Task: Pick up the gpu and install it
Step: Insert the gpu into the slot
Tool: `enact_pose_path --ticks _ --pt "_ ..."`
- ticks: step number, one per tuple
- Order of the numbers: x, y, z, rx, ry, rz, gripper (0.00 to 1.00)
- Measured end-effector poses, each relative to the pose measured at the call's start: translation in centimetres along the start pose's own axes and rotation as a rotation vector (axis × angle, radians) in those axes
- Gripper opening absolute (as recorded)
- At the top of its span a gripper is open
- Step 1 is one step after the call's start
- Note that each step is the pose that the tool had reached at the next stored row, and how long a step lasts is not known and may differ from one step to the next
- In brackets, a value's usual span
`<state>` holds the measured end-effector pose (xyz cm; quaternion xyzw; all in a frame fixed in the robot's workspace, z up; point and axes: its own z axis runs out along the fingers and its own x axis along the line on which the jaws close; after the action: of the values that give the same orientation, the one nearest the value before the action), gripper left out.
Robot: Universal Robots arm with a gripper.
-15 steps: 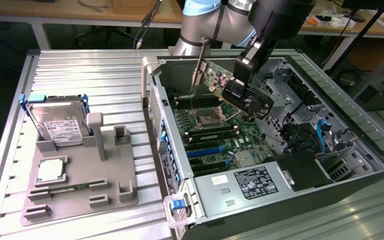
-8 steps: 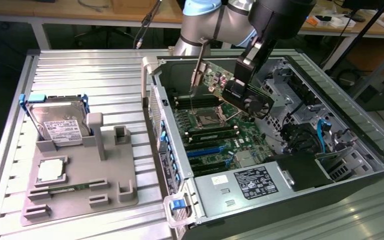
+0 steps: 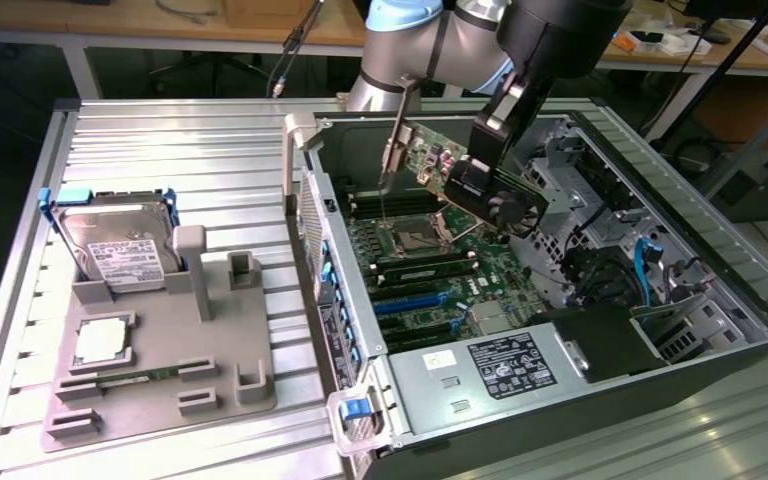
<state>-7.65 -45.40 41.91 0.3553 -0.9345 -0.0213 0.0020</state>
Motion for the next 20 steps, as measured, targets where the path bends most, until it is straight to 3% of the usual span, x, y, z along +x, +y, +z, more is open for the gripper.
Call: enact_pose_path --ticks 20 --pt "0.0 0.0 0.0 -0.0001 0.0005 -0.011 0.27"
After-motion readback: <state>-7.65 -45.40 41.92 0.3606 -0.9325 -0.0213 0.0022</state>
